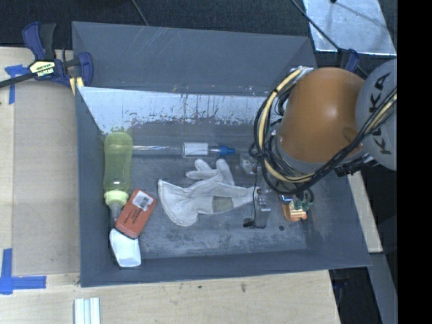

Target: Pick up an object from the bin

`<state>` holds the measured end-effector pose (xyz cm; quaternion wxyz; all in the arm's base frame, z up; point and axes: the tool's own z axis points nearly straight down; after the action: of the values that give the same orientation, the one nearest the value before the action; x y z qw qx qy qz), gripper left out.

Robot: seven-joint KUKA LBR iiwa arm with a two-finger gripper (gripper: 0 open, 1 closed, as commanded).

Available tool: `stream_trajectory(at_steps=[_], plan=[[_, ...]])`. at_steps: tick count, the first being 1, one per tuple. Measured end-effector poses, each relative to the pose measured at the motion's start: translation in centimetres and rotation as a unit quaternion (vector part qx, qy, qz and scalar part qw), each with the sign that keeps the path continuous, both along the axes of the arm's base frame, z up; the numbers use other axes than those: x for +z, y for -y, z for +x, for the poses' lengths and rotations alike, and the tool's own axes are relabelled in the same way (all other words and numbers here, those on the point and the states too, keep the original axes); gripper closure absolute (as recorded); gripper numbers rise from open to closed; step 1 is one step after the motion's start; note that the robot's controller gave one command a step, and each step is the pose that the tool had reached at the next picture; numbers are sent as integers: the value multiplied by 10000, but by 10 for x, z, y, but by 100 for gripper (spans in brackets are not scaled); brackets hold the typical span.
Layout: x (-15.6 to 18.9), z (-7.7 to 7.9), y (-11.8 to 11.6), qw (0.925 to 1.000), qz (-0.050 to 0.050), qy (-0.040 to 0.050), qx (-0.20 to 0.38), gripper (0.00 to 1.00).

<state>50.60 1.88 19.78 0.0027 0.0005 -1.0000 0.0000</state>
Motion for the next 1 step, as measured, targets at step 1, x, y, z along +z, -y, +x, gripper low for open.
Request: stream_trajectory(at_steps=[1], plan=[[4, 2, 0, 10000, 1, 43, -3, 0]])
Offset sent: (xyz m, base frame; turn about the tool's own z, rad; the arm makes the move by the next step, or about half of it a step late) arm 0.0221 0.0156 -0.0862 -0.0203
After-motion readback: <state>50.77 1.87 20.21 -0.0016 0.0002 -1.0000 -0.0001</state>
